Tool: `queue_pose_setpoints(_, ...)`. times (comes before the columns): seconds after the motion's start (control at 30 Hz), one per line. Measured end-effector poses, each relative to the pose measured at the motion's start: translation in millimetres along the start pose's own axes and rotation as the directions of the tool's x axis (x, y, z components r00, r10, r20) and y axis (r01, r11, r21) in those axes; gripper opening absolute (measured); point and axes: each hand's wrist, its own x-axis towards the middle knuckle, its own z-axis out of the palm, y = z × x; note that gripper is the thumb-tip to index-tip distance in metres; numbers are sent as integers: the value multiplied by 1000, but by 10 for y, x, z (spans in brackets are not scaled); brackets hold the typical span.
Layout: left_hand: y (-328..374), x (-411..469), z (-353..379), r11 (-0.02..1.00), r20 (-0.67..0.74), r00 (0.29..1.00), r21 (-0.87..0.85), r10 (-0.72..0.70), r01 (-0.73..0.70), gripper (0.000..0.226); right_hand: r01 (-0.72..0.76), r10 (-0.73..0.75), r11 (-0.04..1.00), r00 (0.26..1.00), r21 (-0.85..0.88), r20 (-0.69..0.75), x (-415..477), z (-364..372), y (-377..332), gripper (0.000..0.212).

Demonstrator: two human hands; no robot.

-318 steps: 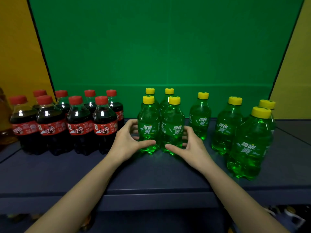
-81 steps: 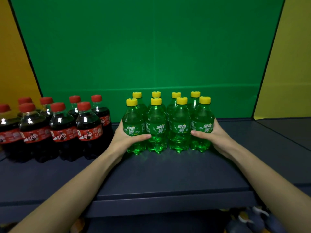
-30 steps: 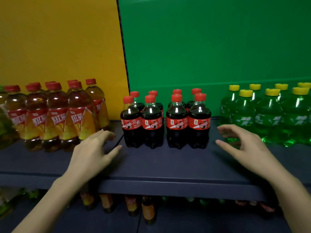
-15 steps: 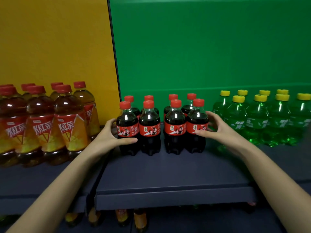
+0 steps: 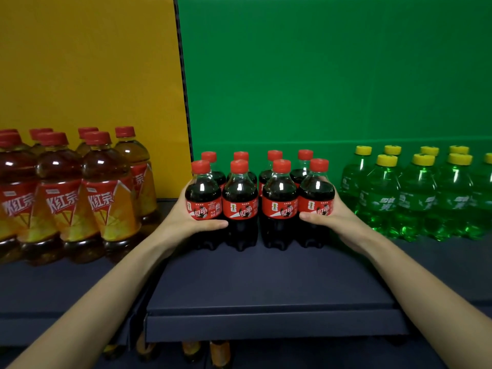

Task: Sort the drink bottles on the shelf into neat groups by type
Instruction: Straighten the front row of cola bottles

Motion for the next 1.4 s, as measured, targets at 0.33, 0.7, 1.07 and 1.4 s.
queue_pose_setpoints(0.33, 78, -121, 52, 979, -48, 999, 201, -21, 30, 98, -82, 77, 971, 997, -226, -27, -108, -11, -57, 98)
queue_pose_setpoints(0.7, 30, -333, 82, 841, -122, 992, 533, -27, 88, 77, -149, 70, 808, 985, -570, -158, -373, 61, 11, 69)
queue_pose_setpoints(1.07, 340, -1129, -355, 599, -228, 960, 796, 163, 87, 43, -56, -155, 584, 971, -810, -180, -866, 4, -398, 11)
queue_pose_setpoints(1.4, 243, -2229, -1193, 430, -452, 853, 845, 261, 317, 24, 220, -261, 680, 964, -699, 49, -731, 1028, -526, 18)
